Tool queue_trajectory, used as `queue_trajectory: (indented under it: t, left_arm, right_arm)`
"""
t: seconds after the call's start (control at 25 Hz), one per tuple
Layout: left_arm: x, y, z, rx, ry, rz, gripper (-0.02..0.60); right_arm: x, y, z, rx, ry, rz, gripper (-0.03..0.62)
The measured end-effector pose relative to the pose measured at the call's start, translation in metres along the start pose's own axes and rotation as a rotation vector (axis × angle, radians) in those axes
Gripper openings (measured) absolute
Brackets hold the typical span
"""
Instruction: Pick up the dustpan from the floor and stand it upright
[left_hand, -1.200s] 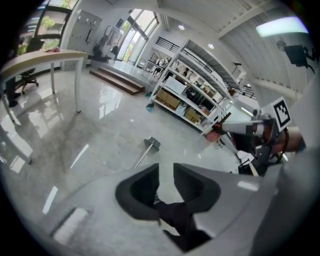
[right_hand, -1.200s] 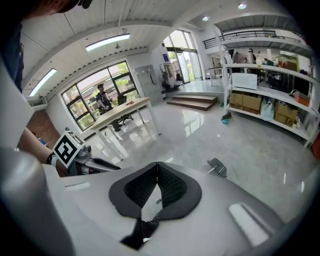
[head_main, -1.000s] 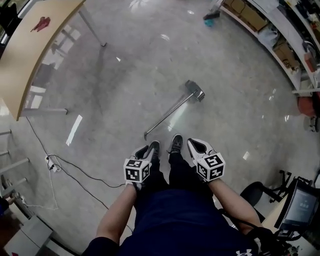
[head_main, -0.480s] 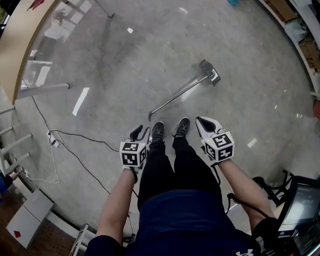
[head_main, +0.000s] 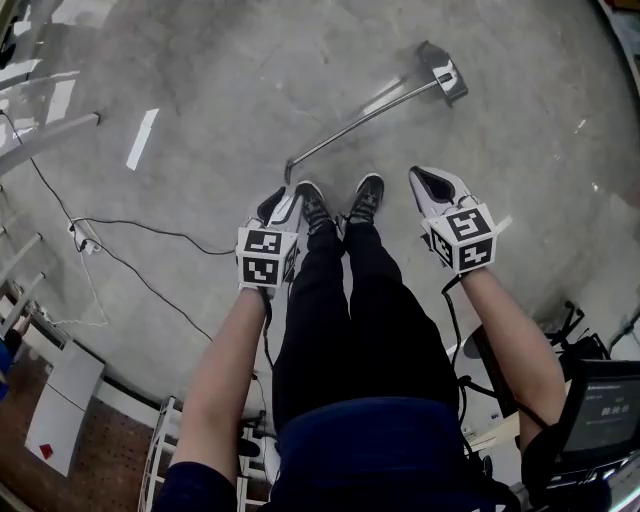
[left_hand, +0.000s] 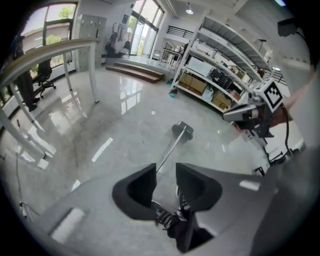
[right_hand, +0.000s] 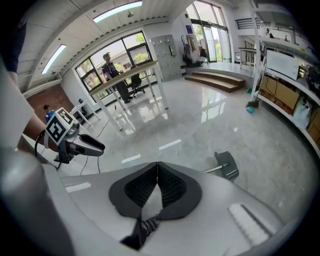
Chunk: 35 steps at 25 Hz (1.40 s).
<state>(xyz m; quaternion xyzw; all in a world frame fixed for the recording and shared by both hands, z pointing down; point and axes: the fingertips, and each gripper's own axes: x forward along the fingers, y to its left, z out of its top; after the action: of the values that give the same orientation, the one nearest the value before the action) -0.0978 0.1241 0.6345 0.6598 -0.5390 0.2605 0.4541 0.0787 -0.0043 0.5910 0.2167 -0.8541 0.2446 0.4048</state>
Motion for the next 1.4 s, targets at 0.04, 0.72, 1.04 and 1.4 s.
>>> queue_trajectory:
  t: [0.04,0.72,1.04,1.4]
  left_arm:
    - [0.01,0.0,0.0,0.003,0.009,-0.016,0.128]
    - [0.168,0.064,-0.063,0.225,0.068,-0.006,0.17]
    - [0.23,0.105,-0.114,0.214,0.1,0.018,0.17]
    - [0.297,0.137,-0.195,0.357,0.261,-0.015,0.181]
  right_arm:
    - [0.008,-0.006,-0.002,-0.007,-0.001,-0.006,0.011]
    - [0.138,-0.043,-0.064,-0.203,0.017,0.015,0.1]
    - [0.201,-0.09,-0.111,-0.054,0.028,-0.012,0.101]
    - [0.258,-0.118,-0.149,-0.013,0.037,0.002,0.101]
